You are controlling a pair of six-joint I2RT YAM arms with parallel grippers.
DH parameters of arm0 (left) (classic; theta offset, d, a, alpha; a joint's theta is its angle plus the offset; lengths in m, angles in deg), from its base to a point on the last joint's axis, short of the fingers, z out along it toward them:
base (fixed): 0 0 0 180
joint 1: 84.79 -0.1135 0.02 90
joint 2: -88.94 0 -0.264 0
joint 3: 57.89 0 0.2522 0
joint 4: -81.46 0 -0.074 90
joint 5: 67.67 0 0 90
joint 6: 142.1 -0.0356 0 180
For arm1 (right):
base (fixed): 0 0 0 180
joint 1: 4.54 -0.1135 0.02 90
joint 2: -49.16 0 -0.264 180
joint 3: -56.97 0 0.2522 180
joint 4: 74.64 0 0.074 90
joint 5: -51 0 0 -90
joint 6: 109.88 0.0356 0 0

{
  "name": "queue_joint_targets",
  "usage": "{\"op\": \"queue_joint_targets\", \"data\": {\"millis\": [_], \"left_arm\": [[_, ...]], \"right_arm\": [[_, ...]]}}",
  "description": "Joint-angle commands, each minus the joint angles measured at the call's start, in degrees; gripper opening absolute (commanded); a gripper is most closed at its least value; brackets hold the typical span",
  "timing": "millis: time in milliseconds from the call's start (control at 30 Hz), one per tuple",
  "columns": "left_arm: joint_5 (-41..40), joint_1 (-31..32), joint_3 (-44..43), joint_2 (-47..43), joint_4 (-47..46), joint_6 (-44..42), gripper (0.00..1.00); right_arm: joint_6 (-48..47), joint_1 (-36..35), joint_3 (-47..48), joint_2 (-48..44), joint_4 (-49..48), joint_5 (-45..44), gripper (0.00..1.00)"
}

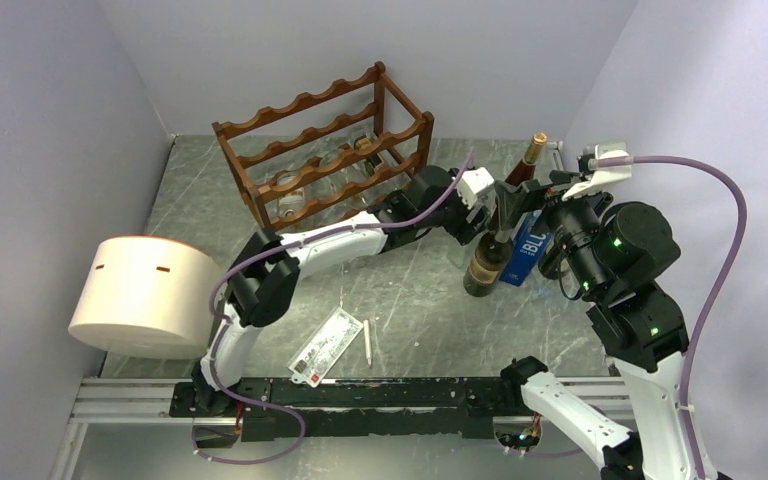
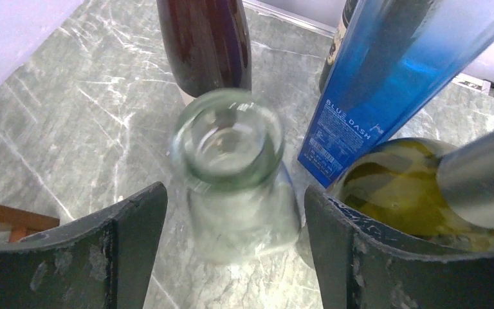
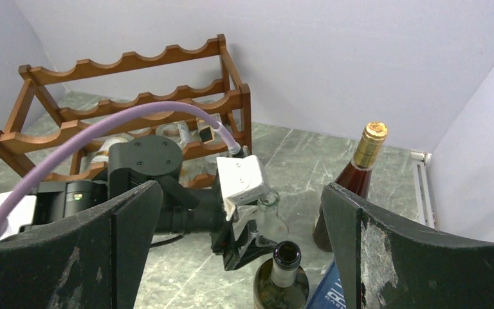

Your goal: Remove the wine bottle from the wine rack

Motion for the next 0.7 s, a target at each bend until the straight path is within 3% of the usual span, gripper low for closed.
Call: {"op": "queue_joint_targets", "data": {"millis": [0, 100, 233, 667], "left_arm": [[-1.4, 0.0, 3.1, -6.6, -3.7, -0.4, 0.84], [-1.0, 0.0, 5.4, -9.3, -4.9, -0.1, 0.85], [-0.3, 0.0, 7.3, -12.4, -4.0, 0.3, 0.98], [-11.4, -0.8, 31.4, -39.4, -2.2, 4.9, 0.97]], "right_arm": [[0.6, -0.2, -0.1, 0.3, -1.1, 0.9, 1.00], [0.9, -0.2, -0.4, 0.5, -1.6, 1.2, 1.00], [1.2, -0.2, -0.4, 0.9, -1.8, 1.9, 1.00], [-3.5, -0.2, 1.1, 5.3, 2.2, -2.9, 1.00]]}}
